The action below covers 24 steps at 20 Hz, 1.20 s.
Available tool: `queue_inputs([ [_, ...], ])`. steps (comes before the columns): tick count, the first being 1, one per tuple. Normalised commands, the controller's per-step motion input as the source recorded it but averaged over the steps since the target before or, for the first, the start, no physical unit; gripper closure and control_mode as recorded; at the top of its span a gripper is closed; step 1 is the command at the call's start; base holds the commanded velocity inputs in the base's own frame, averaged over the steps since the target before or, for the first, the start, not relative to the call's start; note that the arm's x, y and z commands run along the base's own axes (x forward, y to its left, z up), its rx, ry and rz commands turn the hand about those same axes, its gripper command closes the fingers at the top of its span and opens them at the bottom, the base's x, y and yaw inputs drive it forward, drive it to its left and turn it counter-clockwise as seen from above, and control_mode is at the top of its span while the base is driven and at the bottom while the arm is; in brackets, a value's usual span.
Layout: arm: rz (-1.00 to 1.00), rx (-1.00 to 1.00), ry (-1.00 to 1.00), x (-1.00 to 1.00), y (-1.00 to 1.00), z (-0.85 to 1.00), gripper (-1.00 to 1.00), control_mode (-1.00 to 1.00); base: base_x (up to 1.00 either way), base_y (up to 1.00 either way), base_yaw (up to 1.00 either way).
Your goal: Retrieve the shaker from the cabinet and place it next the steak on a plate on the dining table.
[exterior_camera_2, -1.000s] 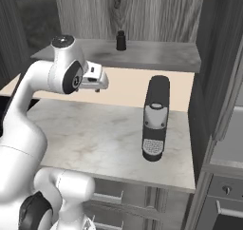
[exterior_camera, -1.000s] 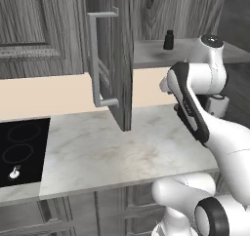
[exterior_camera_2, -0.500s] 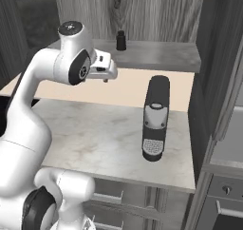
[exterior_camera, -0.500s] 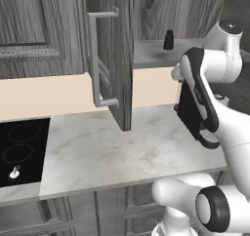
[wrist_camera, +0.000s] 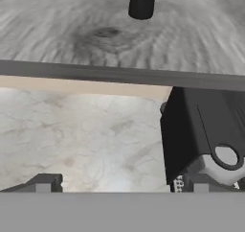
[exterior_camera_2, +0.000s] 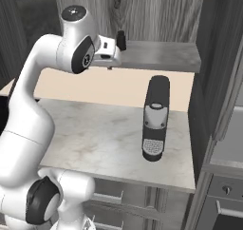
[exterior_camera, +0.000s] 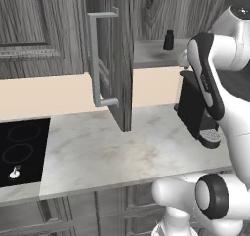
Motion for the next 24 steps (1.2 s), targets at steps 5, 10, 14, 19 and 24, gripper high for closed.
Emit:
queue_inputs([
  [5, 0.01, 0.0, -0.14, 0.2, 0.0, 0.1, -1.0, -1.0, 0.0, 0.0, 0.0],
  [10, 0.0, 0.0, -0.14, 0.27, 0.0, 0.08, -1.0, -1.0, 0.0, 0.0, 0.0],
  [14, 0.0, 0.0, -0.02, 0.31, -0.06, 0.2, -1.0, -1.0, 0.0, 0.0, 0.0],
  [19, 0.0, 0.0, 0.0, 0.36, -0.14, 0.28, -1.0, -1.0, 0.0, 0.0, 0.0],
  [24, 0.0, 0.0, 0.0, 0.45, -0.03, 0.22, -1.0, -1.0, 0.0, 0.0, 0.0],
])
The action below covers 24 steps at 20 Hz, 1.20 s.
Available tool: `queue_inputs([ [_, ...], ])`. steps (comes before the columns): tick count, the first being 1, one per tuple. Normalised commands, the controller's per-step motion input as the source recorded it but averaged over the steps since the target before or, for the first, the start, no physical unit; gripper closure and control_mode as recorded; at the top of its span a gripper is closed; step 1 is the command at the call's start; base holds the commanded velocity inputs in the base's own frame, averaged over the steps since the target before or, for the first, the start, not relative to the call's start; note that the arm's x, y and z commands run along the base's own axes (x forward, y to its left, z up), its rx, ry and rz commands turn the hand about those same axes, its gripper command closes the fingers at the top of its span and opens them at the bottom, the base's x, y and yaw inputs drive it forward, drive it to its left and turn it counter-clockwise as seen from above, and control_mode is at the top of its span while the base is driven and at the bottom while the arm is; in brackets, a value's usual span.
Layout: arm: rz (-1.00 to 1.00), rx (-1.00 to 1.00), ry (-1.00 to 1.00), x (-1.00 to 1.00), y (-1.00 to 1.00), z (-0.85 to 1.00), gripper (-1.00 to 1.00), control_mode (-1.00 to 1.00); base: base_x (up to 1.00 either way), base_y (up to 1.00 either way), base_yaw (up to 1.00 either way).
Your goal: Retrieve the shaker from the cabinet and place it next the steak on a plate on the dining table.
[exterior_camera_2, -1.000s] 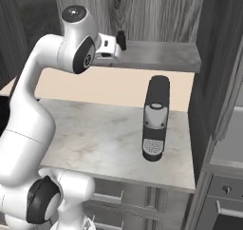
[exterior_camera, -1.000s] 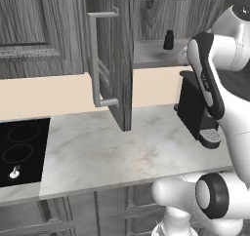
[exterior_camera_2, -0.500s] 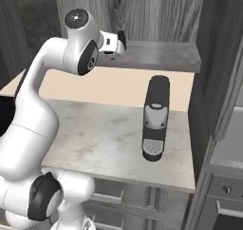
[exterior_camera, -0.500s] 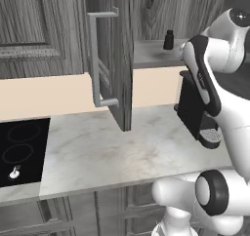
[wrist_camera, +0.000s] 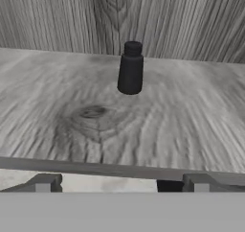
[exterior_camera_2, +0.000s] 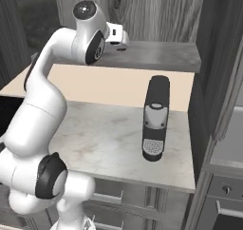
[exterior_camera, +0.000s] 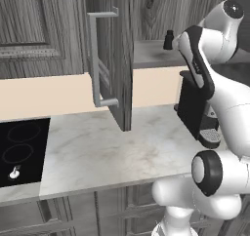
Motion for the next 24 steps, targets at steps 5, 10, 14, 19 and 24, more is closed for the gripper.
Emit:
queue_inputs([
  [5, 0.0, 0.0, 0.0, 0.42, 0.0, 0.01, -1.0, -1.0, 0.0, 0.0, 0.0],
  [10, 0.0, 0.0, 0.0, 0.4, -0.01, 0.0, -1.0, -1.0, 0.0, 0.0, 0.0],
  [14, 0.0, 0.0, 0.0, 0.36, -0.07, 0.0, -1.0, -1.0, 0.0, 0.0, 0.0],
  [19, 0.02, 0.0, -0.01, 0.31, -0.05, 0.0, -1.0, -1.0, 0.0, 0.0, 0.0],
  [24, 0.02, 0.0, -0.01, 0.25, 0.0, 0.0, -1.0, -1.0, 0.0, 0.0, 0.0],
])
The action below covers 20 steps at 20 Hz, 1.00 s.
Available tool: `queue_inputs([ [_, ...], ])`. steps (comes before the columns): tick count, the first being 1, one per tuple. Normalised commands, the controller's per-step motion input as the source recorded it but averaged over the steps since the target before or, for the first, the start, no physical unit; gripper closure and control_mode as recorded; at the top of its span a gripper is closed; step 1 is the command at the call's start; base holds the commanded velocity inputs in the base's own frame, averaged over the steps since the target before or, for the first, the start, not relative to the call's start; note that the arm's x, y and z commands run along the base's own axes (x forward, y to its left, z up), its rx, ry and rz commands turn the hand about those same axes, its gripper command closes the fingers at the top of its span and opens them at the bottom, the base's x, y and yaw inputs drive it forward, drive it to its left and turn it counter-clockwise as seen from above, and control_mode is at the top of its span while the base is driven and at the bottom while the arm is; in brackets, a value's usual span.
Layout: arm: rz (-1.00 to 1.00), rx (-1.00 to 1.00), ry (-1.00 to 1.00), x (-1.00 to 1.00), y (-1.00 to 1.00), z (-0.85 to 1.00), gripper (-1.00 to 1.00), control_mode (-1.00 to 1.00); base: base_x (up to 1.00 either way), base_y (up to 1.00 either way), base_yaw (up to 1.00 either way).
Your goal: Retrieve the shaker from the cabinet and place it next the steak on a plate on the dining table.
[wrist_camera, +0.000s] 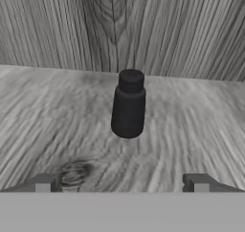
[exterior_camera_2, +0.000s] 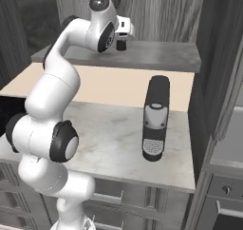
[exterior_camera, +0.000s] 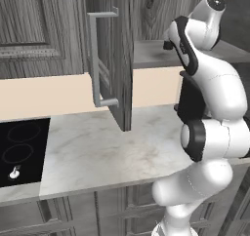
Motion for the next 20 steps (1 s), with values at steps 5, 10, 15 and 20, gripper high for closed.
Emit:
queue_inputs([
  [5, 0.03, 0.0, 0.0, 0.28, 0.0, -0.02, -1.0, -1.0, 0.0, 0.0, 0.0],
  [10, 0.04, 0.0, 0.0, 0.32, 0.0, -0.04, -1.0, -1.0, 0.0, 0.0, 0.0],
  [15, 0.04, 0.0, -0.01, 0.32, 0.0, -0.01, -1.0, -1.0, 0.0, 0.0, 0.0],
  [20, 0.04, 0.0, -0.01, 0.3, 0.0, 0.0, -1.0, -1.0, 0.0, 0.0, 0.0],
])
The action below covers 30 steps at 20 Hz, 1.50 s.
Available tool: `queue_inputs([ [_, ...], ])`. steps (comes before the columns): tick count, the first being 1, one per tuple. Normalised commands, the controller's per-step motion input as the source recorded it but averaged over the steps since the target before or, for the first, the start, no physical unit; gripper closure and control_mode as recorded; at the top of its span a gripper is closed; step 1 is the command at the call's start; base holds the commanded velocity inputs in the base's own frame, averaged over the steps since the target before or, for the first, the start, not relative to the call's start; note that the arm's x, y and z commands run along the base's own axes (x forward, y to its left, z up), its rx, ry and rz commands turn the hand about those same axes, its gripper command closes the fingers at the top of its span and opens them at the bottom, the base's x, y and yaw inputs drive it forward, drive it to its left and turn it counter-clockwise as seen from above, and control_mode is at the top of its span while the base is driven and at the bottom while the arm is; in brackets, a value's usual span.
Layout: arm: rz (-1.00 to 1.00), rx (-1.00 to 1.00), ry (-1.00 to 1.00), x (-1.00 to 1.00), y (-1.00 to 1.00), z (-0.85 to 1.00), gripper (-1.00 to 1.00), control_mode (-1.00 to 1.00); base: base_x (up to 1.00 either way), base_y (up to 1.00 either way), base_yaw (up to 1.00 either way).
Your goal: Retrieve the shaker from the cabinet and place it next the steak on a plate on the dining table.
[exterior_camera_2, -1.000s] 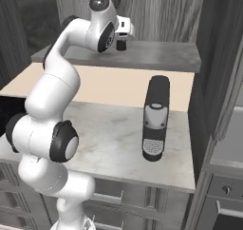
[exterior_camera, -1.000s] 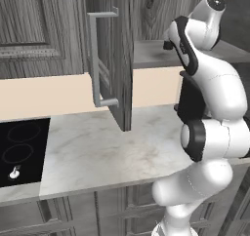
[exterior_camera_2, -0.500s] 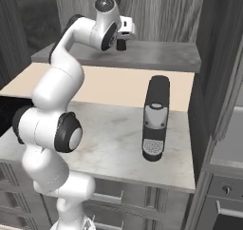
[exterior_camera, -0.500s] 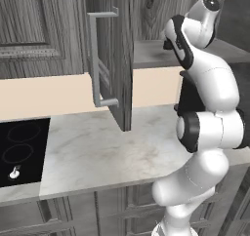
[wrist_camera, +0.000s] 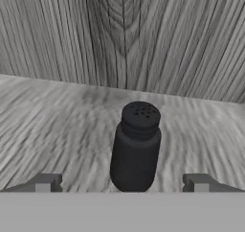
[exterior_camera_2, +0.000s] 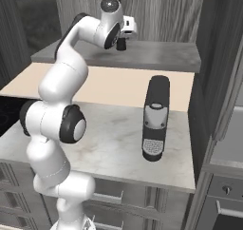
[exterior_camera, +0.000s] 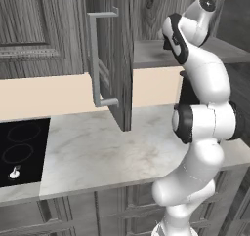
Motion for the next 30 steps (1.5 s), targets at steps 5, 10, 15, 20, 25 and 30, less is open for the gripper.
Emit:
queue_inputs([
  [5, 0.03, 0.0, 0.0, 0.24, -0.01, -0.03, -1.0, -1.0, 0.0, 0.0, 0.0],
  [10, 0.04, 0.0, 0.0, 0.2, -0.06, -0.04, -1.0, -1.0, 0.0, 0.0, 0.0],
  [15, 0.05, 0.0, 0.0, 0.2, -0.06, -0.06, -1.0, -1.0, 0.0, 0.0, 0.0],
  [20, 0.05, 0.0, 0.0, 0.21, 0.0, -0.08, -1.0, -1.0, 0.0, 0.0, 0.0],
  [25, 0.04, 0.0, -0.01, 0.19, 0.0, -0.12, -1.0, -1.0, 0.0, 0.0, 0.0],
  [30, 0.0, 0.0, -0.01, 0.07, 0.0, -0.01, 1.0, -1.0, 0.0, 0.0, 0.0],
])
